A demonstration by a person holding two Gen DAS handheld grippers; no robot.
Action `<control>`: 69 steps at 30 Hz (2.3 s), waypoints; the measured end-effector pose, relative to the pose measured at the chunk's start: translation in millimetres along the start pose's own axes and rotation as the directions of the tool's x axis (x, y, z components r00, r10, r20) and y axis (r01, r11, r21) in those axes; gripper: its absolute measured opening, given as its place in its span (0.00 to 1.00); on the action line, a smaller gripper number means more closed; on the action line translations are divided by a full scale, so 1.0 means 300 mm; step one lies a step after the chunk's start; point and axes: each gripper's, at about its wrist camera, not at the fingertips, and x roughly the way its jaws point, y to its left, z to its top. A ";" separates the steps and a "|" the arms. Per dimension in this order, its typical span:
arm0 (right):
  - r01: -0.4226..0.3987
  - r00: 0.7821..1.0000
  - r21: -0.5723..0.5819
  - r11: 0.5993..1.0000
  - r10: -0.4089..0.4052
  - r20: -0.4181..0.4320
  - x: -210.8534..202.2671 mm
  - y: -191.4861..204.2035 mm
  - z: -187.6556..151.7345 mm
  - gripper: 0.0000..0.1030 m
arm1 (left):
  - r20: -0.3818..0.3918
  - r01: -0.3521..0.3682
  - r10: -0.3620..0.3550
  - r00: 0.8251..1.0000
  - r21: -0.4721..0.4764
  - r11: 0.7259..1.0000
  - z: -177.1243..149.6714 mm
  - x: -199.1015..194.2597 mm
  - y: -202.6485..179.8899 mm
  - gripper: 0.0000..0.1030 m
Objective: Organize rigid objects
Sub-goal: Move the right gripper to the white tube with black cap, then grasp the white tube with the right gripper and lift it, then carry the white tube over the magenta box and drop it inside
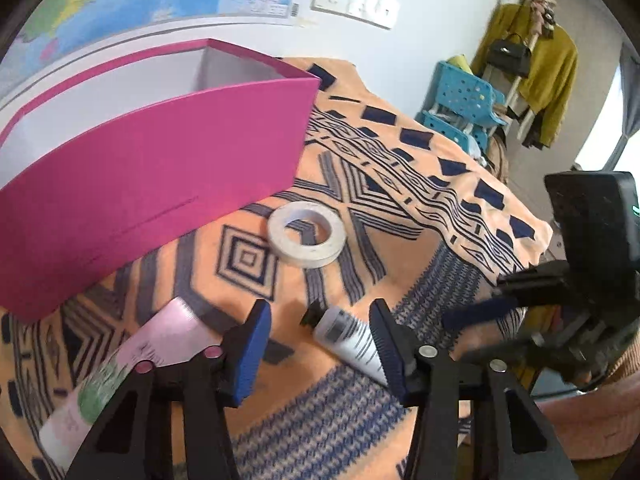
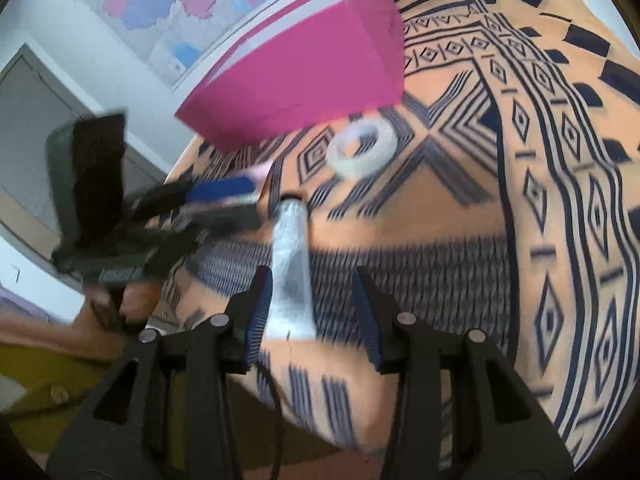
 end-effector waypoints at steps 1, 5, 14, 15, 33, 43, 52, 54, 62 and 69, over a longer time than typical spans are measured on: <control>-0.011 1.000 -0.005 1.000 0.011 -0.008 -0.003 0.009 -0.010 0.43 | -0.008 -0.002 0.003 1.000 0.016 1.000 0.005 0.014 -0.007 0.43; -0.075 0.995 -0.019 0.997 0.074 -0.072 0.030 0.059 -0.049 0.43 | -0.039 -0.013 0.015 0.999 0.044 0.999 0.002 0.045 -0.020 0.32; -0.058 0.997 0.002 0.998 0.058 -0.057 0.065 0.055 -0.054 0.40 | -0.029 -0.029 0.028 0.999 -0.035 0.999 -0.026 -0.002 0.029 0.31; -0.044 0.998 0.001 0.999 0.044 -0.042 0.066 0.054 -0.046 0.40 | -0.028 -0.032 0.031 0.999 -0.039 0.999 -0.029 -0.003 0.031 0.33; 0.075 0.993 0.022 0.997 -0.077 0.091 0.113 0.006 0.076 0.41 | -0.044 -0.082 0.076 0.996 -0.164 0.983 -0.106 -0.031 0.070 0.43; 0.068 0.994 0.020 0.997 -0.070 0.089 0.121 0.024 0.074 0.46 | -0.036 -0.115 0.111 0.993 -0.166 0.979 -0.097 -0.034 0.050 0.43; 0.058 0.992 -0.006 0.998 -0.057 0.111 0.097 0.057 0.103 0.46 | 0.015 -0.119 0.125 0.992 -0.201 0.972 -0.059 -0.082 0.062 0.43; 0.054 0.991 -0.016 0.998 -0.052 0.122 0.087 0.066 0.115 0.46 | 0.026 -0.123 0.131 0.991 -0.205 0.971 -0.048 -0.092 0.064 0.43; 0.045 0.985 -0.061 0.997 -0.034 0.166 0.051 0.099 0.186 0.46 | 0.084 -0.135 0.155 0.984 -0.208 0.969 0.027 -0.150 0.085 0.43; 0.058 0.975 -0.116 0.992 -0.031 0.219 0.015 0.131 0.280 0.46 | 0.145 -0.159 0.189 0.971 -0.198 0.967 0.114 -0.192 0.098 0.43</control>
